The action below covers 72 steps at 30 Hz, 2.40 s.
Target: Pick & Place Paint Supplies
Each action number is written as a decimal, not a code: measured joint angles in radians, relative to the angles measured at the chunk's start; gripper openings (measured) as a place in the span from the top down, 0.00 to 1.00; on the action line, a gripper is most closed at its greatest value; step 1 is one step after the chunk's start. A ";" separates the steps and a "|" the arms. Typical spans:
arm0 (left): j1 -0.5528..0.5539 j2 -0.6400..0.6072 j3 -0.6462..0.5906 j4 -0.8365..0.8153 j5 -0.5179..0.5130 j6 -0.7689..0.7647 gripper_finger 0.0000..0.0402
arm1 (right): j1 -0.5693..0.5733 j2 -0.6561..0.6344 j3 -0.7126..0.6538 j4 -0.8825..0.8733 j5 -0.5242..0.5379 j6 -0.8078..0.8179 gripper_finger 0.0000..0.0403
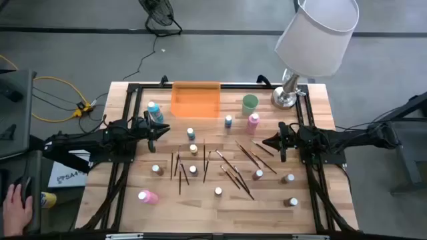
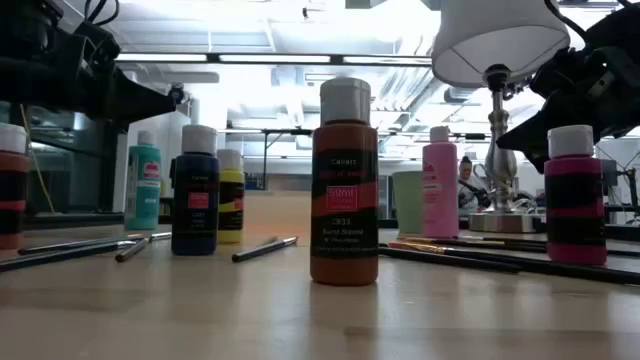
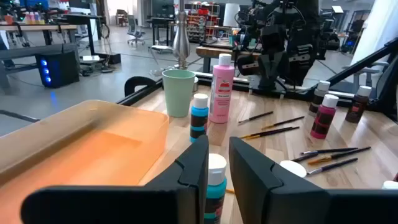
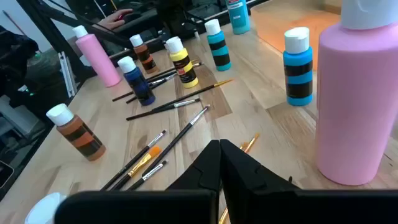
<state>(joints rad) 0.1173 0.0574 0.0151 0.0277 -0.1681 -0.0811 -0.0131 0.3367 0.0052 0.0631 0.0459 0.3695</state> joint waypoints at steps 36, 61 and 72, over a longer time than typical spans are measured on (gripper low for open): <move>0.000 0.000 0.000 0.000 0.000 0.000 0.85 | 0.000 0.000 0.000 0.000 0.000 0.000 0.99; 0.000 0.046 0.000 0.009 -0.060 0.074 0.85 | 0.000 0.000 0.000 0.000 0.000 0.000 0.99; 0.000 0.393 0.000 0.282 0.025 0.129 0.64 | 0.000 0.000 0.000 0.000 0.000 0.000 0.99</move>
<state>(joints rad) 0.1177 0.4504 0.0154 0.3095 -0.1432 0.0481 -0.0130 0.3367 0.0052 0.0631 0.0458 0.3698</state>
